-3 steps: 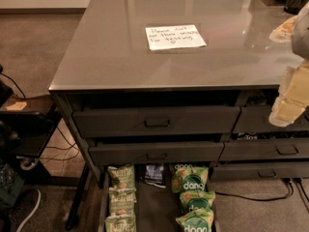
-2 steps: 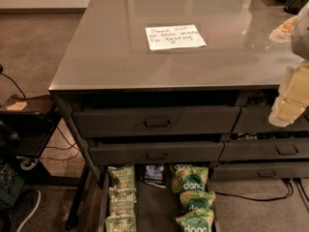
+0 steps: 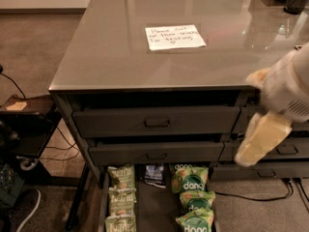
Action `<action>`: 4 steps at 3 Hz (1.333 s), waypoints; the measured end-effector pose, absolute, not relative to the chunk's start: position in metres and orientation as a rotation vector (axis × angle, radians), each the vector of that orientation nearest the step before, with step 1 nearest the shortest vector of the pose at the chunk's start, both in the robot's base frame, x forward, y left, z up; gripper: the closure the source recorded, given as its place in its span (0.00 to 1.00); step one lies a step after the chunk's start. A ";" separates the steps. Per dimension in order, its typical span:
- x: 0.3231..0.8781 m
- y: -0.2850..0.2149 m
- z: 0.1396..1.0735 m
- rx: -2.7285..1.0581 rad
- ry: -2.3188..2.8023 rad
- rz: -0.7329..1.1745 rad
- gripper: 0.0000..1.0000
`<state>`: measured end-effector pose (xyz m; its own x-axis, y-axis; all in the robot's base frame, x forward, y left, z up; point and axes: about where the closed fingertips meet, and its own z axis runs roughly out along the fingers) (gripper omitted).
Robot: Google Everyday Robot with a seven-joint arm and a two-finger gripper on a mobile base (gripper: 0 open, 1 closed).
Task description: Pick blue chip bag from bottom drawer and place on counter
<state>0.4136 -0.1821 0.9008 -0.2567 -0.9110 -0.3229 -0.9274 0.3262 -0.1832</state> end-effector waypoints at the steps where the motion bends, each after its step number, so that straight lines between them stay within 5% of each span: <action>1: 0.401 -0.152 0.845 -1.579 2.222 0.157 0.00; 4: 0.390 -0.094 0.688 -1.460 2.228 0.437 0.00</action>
Offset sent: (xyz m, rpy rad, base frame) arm -0.0294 0.0990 -0.2173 0.2595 0.0483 -0.0742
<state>0.3901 -0.0945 0.6876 -0.3466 -0.7806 -0.5202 -0.9192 0.3930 0.0227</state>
